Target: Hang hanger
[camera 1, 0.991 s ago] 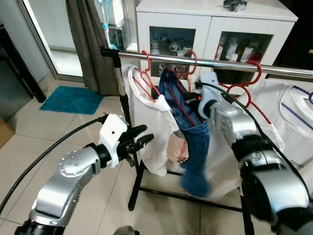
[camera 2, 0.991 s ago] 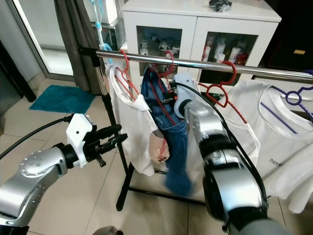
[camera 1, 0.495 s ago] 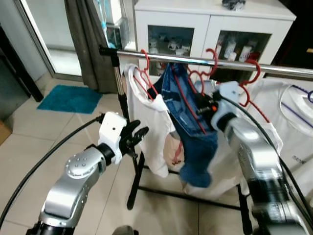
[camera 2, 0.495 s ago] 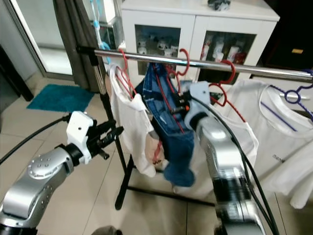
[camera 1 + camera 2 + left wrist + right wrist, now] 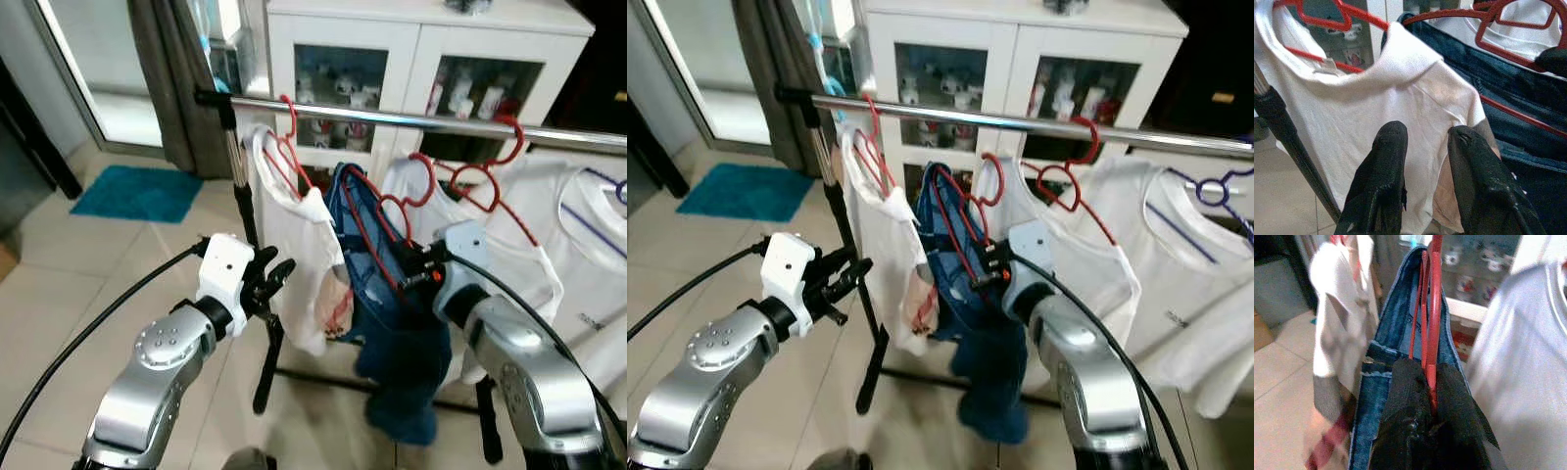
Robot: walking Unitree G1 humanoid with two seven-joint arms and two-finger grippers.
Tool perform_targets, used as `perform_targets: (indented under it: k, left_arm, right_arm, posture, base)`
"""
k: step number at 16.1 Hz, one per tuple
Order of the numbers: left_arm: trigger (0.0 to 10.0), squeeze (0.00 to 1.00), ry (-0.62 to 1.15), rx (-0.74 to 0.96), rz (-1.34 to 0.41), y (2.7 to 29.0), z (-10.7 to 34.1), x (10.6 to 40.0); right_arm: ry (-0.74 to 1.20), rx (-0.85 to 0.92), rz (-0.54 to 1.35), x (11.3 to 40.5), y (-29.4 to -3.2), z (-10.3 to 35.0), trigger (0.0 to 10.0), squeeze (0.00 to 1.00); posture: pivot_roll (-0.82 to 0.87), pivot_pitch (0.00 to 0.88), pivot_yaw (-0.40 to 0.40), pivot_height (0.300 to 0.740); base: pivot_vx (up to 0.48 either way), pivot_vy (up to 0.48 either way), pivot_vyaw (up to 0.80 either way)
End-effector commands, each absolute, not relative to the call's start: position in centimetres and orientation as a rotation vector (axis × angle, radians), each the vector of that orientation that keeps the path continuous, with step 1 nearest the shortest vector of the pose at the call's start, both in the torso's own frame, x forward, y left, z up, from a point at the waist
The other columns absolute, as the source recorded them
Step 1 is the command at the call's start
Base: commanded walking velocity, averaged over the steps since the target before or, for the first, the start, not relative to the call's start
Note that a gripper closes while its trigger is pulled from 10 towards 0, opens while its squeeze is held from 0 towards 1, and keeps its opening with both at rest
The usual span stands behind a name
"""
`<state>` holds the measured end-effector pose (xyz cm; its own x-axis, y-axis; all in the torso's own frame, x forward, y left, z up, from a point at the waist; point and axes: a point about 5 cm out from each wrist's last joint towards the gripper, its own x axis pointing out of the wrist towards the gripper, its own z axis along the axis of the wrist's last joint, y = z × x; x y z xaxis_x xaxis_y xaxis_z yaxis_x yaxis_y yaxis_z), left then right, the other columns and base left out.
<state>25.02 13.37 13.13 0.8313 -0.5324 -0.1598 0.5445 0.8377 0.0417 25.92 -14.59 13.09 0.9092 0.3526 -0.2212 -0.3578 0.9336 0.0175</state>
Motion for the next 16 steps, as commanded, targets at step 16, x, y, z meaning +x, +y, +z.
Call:
perform_targets:
  k: [16]
  left_arm:
    - [10.0, 0.00, 0.131, 0.060, -0.540, 13.1, 13.4, 25.0]
  right_arm:
    - [0.205, -0.001, 0.287, 25.3, -14.6, 12.6, 0.0, 0.00]
  posture:
    - [0.13, 0.029, -0.019, 0.740]
  base:
    - [-0.093, 0.000, 0.00]
